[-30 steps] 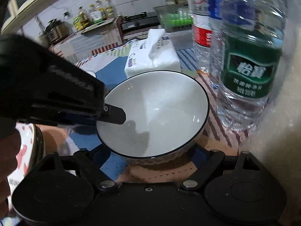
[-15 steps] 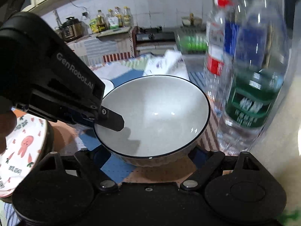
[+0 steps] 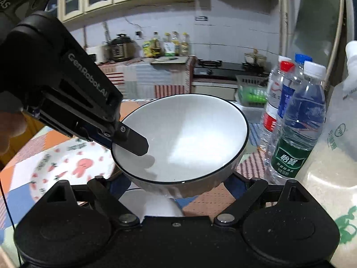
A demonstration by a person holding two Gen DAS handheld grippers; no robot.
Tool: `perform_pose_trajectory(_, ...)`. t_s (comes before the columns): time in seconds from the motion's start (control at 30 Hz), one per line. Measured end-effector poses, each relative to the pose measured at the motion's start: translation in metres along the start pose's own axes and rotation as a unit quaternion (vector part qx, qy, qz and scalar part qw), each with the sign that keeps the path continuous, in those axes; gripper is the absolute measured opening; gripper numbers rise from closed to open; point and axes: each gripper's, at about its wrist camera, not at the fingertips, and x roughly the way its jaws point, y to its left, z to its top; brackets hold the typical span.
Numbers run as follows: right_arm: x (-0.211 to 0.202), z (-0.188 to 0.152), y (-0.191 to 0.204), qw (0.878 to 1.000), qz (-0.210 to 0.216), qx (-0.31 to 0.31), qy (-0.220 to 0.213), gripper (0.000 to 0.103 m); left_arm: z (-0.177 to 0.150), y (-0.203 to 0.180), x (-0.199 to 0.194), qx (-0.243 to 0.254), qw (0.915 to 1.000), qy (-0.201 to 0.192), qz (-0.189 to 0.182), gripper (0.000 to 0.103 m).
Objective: Organize plates and bowls
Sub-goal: 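Lower the held bowl into the other white bowl with both grippers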
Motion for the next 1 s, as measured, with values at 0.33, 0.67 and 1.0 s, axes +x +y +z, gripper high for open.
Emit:
perform_pose_trajectory(0.33,-0.023,-0.023,0.02,0.997,0.043,-0.057,0.012,0.093,-0.037,0.016,-0.013,-0.016,0.9996,0.017,0.016,0.011)
perform_pose_trajectory(0.67,-0.019,-0.052,0.034,0.994,0.064,-0.072,0.047,0.093,-0.063,0.031,0.004,-0.026,0.9978,0.05,0.035,0.011)
perform_pose_trajectory(1.0,-0.014,-0.056,0.037,0.993,0.06,-0.081,0.061,0.093,-0.067,0.025,0.014,-0.001,0.9955,0.067,0.067,0.011)
